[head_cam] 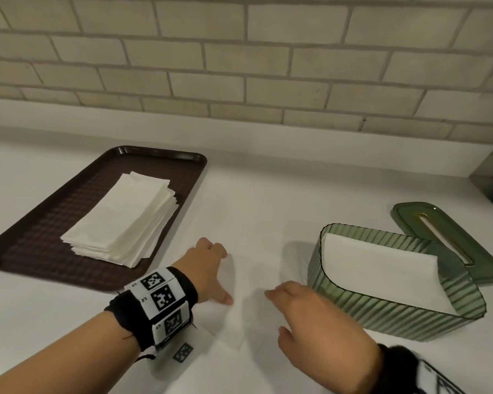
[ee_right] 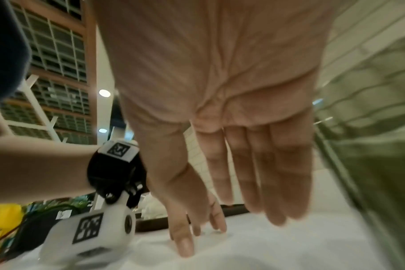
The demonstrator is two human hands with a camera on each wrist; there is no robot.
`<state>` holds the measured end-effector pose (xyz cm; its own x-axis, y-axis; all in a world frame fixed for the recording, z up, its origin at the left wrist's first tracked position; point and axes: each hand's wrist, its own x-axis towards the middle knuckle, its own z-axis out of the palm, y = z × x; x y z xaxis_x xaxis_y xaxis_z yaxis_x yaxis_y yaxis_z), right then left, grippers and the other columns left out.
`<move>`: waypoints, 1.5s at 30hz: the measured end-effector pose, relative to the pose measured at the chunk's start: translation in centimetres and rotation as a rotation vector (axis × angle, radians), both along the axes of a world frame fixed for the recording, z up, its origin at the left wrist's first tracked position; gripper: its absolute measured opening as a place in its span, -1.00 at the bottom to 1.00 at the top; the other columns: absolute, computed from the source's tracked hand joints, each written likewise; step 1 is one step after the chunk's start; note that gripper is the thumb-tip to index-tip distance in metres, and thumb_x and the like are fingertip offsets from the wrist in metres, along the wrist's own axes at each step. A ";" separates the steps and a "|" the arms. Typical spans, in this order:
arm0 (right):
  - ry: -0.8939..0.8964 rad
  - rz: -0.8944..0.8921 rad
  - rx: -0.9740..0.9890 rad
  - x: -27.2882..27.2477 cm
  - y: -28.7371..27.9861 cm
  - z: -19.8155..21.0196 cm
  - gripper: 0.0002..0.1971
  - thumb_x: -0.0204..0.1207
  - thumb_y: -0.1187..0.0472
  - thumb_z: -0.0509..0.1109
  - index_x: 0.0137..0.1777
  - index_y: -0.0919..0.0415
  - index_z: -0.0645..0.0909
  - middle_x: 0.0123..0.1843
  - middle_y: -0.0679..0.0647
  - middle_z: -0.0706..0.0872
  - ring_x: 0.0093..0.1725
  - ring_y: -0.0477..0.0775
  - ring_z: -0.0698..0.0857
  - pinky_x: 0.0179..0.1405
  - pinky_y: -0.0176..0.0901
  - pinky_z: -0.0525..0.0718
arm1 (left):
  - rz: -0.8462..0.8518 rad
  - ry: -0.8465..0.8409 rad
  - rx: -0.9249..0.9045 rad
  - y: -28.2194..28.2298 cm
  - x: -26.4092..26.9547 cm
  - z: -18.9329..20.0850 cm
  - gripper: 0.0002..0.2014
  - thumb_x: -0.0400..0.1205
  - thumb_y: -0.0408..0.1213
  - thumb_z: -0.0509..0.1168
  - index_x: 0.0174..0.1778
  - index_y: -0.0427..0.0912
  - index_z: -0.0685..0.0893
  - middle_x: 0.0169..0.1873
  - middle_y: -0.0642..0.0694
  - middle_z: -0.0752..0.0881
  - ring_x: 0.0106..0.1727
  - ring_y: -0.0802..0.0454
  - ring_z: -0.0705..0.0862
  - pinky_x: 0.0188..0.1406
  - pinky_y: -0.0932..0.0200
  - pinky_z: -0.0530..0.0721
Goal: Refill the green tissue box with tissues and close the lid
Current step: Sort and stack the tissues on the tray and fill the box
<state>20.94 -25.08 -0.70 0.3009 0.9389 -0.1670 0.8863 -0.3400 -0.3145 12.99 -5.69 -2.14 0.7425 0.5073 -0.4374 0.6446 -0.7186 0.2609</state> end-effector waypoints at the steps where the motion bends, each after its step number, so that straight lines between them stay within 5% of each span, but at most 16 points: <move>1: -0.034 0.001 -0.074 -0.2 0.7 0.0 -0.53 0.53 0.28 0.19 0.47 0.13 0.35 0.39 0.04 0.43 0.33 0.07 0.50 0.28 -0.11 0.54 | 0.003 0.008 0.014 0.0 0.1 0.0 -0.10 0.31 0.04 0.56 0.50 -0.07 0.26 0.37 -0.06 0.29 0.35 -0.05 0.45 0.31 0.02 0.56; 5: -0.186 0.001 -0.280 -1.0 3.1 -1.0 -0.36 0.47 0.37 0.27 0.55 0.29 0.17 0.38 0.21 0.41 0.27 0.23 0.52 -0.01 -0.05 0.52 | 0.050 0.038 0.003 0.2 0.2 0.0 -0.03 0.26 0.08 0.58 0.49 -0.12 0.24 0.36 -0.09 0.36 0.37 -0.07 0.45 0.35 -0.05 0.53; 8: -0.316 -0.044 -0.388 -1.6 4.3 -0.7 -0.23 0.51 0.36 0.30 0.63 0.36 -0.06 0.41 0.32 0.38 0.33 0.29 0.48 0.12 0.03 0.53 | 0.075 0.053 -0.032 0.5 0.1 0.0 -0.06 0.24 0.08 0.59 0.44 -0.13 0.26 0.29 -0.08 0.50 0.32 -0.05 0.51 0.33 -0.02 0.54; 10: -0.345 -0.077 -0.366 -2.0 4.8 -1.2 -0.16 0.43 0.28 0.44 0.58 0.55 0.05 0.30 0.48 0.49 0.24 0.33 0.57 0.07 0.10 0.62 | 0.075 0.054 -0.060 0.6 0.1 0.0 -0.09 0.24 0.06 0.60 0.40 -0.14 0.29 0.25 -0.06 0.55 0.28 -0.05 0.55 0.31 0.00 0.56; 13: -0.264 -0.060 -0.305 -2.1 5.1 -2.1 -0.13 -0.60 0.18 0.74 -0.13 0.57 0.75 -0.54 0.41 0.63 -0.58 0.24 0.64 -0.76 -0.08 0.56 | 0.063 0.048 -0.083 0.7 0.1 0.1 -0.17 0.26 0.03 0.60 0.34 -0.11 0.34 0.21 -0.04 0.59 0.25 -0.03 0.57 0.27 0.03 0.58; 14: -0.304 -0.044 -0.292 -2.2 5.3 -1.9 -0.14 -0.59 0.16 0.74 -0.14 0.56 0.75 -0.55 0.40 0.62 -0.60 0.23 0.64 -0.75 -0.08 0.56 | 0.056 0.045 -0.086 0.8 0.1 0.2 -0.20 0.26 0.03 0.59 0.33 -0.11 0.35 0.19 -0.03 0.59 0.23 -0.03 0.57 0.26 0.04 0.59; 15: -0.295 -0.032 -0.448 -2.4 5.5 -0.8 -0.10 -0.25 0.10 0.75 0.10 0.63 0.65 -0.36 0.48 0.68 -0.40 0.29 0.71 -0.53 0.01 0.66 | 0.050 0.042 -0.089 0.8 0.1 0.2 -0.22 0.27 0.03 0.59 0.31 -0.10 0.36 0.18 -0.02 0.60 0.22 -0.02 0.58 0.24 0.05 0.59; 17: -0.387 -0.005 -0.426 -2.0 5.3 -0.4 -0.29 0.51 0.34 0.34 0.57 0.55 0.09 0.17 0.45 0.62 0.16 0.33 0.65 0.00 0.09 0.59 | 0.038 0.035 -0.092 0.9 0.0 0.2 -0.25 0.27 0.03 0.59 0.27 -0.10 0.38 0.13 0.00 0.60 0.18 -0.01 0.60 0.23 0.07 0.60; 18: -0.391 0.009 -0.376 -1.5 5.1 -0.4 -0.32 0.57 0.46 0.18 0.62 0.45 -0.05 0.20 0.36 0.60 0.25 0.32 0.60 -0.04 0.04 0.52 | 0.030 0.031 -0.092 1.0 0.0 0.2 -0.28 0.29 0.03 0.58 0.26 -0.10 0.40 0.10 0.01 0.59 0.17 -0.01 0.60 0.23 0.08 0.59; 21: -0.433 -0.037 -0.239 -0.6 4.5 0.0 -0.41 0.54 0.47 0.17 0.58 0.28 0.17 -0.11 0.18 0.60 -0.04 0.25 0.66 -0.52 -0.16 0.25 | -0.002 0.018 -0.050 1.0 0.0 0.2 -0.48 0.43 0.03 0.48 0.20 -0.12 0.51 0.05 -0.01 0.62 0.11 0.01 0.61 0.17 0.16 0.59; 27: -0.046 -0.169 0.283 0.8 2.2 2.9 -0.76 0.50 0.30 0.19 0.07 0.07 0.61 -0.31 -0.04 0.62 -0.34 -0.06 0.56 -0.39 -0.27 0.44 | -0.043 -0.018 0.000 1.6 0.0 0.1 -0.78 0.63 -0.01 0.26 -0.04 -0.10 0.51 -0.04 -0.01 0.58 -0.04 0.06 0.51 -0.06 0.27 0.41; 30: 0.149 -0.248 0.483 2.0 0.2 4.6 -0.81 0.50 0.35 0.29 -0.20 0.03 0.60 -0.42 -0.13 0.61 -0.35 -0.16 0.58 -0.38 -0.42 0.47 | 0.018 -0.137 -0.041 2.1 -0.5 0.8 -0.82 0.62 -0.06 0.28 0.01 -0.07 0.53 -0.11 0.05 0.55 -0.06 0.10 0.52 -0.09 0.31 0.43; 34: 0.391 -0.361 0.640 4.1 -3.2 7.0 -0.87 0.56 0.24 0.37 0.03 0.04 0.70 -0.06 -0.01 0.81 -0.07 -0.01 0.78 -0.02 0.04 0.75 | 0.079 -0.332 -0.115 2.3 -1.2 2.7 -0.91 0.60 -0.14 0.34 -0.17 0.02 0.55 -0.25 0.08 0.63 -0.27 0.14 0.58 -0.43 0.32 0.44; 37: 0.548 -0.465 0.719 6.1 -5.7 8.3 -0.82 0.48 0.19 0.42 0.06 0.03 0.73 -0.02 0.07 0.84 -0.05 0.24 0.79 -0.01 0.31 0.70 | 0.063 -0.491 -0.078 2.2 -1.5 4.7 -0.88 0.61 -0.15 0.32 -0.24 0.12 0.57 -0.22 0.07 0.67 -0.24 0.17 0.58 -0.38 0.28 0.45; 40: 0.716 -0.536 0.710 8.7 -7.8 8.3 -0.61 0.30 0.05 0.44 0.13 0.16 0.71 0.04 0.15 0.83 0.01 0.26 0.79 -0.01 0.12 0.77 | 0.005 -0.622 0.012 1.5 -1.6 7.1 -0.86 0.62 -0.14 0.29 -0.25 0.16 0.59 -0.27 0.11 0.65 -0.32 0.24 0.55 -0.39 0.35 0.41; 45: 0.744 -0.658 0.516 11.1 -9.1 6.0 -0.75 0.55 0.38 0.33 0.20 0.18 0.62 0.10 0.12 0.80 0.07 0.13 0.79 0.11 0.06 0.72 | -0.024 -0.815 0.042 0.8 -1.4 10.8 -0.92 0.53 0.03 0.38 -0.15 0.16 0.66 -0.22 0.23 0.72 -0.14 0.21 0.66 -0.14 0.22 0.56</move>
<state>32.06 -34.14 5.32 0.7519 0.6423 -0.1490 0.1143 -0.3495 -0.9299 11.58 -4.88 8.67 0.8300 0.4913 0.2639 0.2482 -0.7492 0.6141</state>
